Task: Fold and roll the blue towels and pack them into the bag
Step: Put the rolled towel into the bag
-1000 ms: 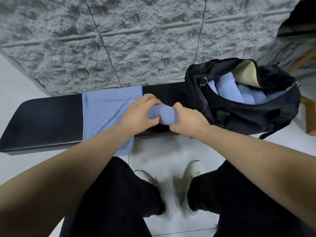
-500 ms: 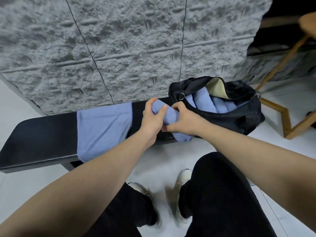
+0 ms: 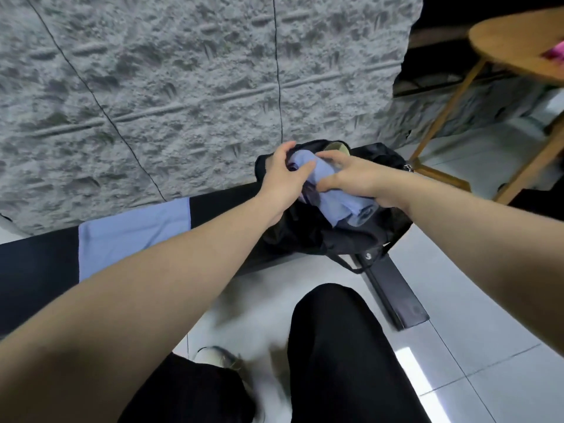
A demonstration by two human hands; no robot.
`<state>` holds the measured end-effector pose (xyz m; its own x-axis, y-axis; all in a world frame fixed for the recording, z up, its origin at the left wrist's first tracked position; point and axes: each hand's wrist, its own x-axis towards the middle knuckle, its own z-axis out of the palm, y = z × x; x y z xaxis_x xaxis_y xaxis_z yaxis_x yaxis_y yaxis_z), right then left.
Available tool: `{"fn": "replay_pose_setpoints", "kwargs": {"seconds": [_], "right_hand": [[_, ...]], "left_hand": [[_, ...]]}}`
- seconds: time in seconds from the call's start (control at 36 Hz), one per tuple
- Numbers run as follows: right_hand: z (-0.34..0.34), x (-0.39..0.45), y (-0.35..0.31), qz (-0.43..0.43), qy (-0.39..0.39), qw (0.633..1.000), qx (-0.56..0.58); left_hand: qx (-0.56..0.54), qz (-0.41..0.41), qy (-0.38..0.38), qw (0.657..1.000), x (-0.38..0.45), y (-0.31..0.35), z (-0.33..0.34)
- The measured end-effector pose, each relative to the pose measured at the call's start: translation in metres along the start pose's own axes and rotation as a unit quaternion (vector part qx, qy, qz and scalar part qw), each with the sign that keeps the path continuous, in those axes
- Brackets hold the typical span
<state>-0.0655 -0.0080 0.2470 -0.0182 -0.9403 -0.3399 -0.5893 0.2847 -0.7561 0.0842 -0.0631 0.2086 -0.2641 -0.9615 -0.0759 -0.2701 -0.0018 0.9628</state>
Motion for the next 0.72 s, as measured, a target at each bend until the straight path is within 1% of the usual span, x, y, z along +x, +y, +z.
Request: {"fn": "replay_pose_setpoints", "kwargs": {"seconds": [0.06, 0.11, 0.14, 0.22, 0.28, 0.33, 0.42, 0.47, 0.53, 0.58, 0.67, 0.72], "right_hand": [[-0.014, 0.005, 0.007, 0.021, 0.008, 1.0, -0.005], [-0.026, 0.008, 0.011, 0.047, -0.001, 0.999, -0.005], [-0.032, 0.011, 0.012, 0.064, -0.006, 0.998, -0.007], [-0.043, 0.018, 0.014, 0.113, -0.038, 0.992, -0.034], [-0.047, 0.023, 0.018, 0.158, -0.056, 0.984, -0.057], [-0.05, 0.028, 0.02, 0.188, -0.061, 0.977, -0.077], [-0.054, 0.034, 0.021, 0.228, -0.044, 0.969, -0.088], [-0.056, 0.04, 0.021, 0.243, -0.058, 0.964, -0.094], [-0.057, 0.045, 0.02, 0.267, -0.082, 0.955, -0.096], [-0.056, 0.051, 0.019, 0.28, -0.075, 0.952, -0.097], [-0.051, 0.06, 0.018, 0.276, -0.041, 0.956, -0.089], [-0.048, 0.068, 0.02, 0.277, -0.014, 0.957, -0.081]], "left_hand": [[0.068, 0.051, 0.046, 0.995, 0.011, 0.002, 0.009], [0.108, 0.079, 0.065, 0.989, 0.021, 0.002, 0.016], [0.117, 0.079, 0.058, 0.988, 0.027, 0.001, 0.019], [0.145, 0.068, -0.007, 0.987, 0.038, -0.003, 0.031], [0.189, 0.084, -0.039, 0.978, 0.041, -0.004, 0.035], [0.253, 0.105, -0.073, 0.959, 0.047, -0.007, 0.041], [0.354, 0.14, -0.153, 0.912, 0.058, -0.014, 0.048], [0.405, 0.147, -0.197, 0.881, 0.064, -0.018, 0.05], [0.45, 0.164, -0.214, 0.851, 0.069, -0.023, 0.052], [0.488, 0.184, -0.211, 0.827, 0.073, -0.029, 0.053], [0.509, 0.2, -0.212, 0.81, 0.076, -0.033, 0.053], [0.509, 0.19, -0.225, 0.809, 0.078, -0.035, 0.053]]}}
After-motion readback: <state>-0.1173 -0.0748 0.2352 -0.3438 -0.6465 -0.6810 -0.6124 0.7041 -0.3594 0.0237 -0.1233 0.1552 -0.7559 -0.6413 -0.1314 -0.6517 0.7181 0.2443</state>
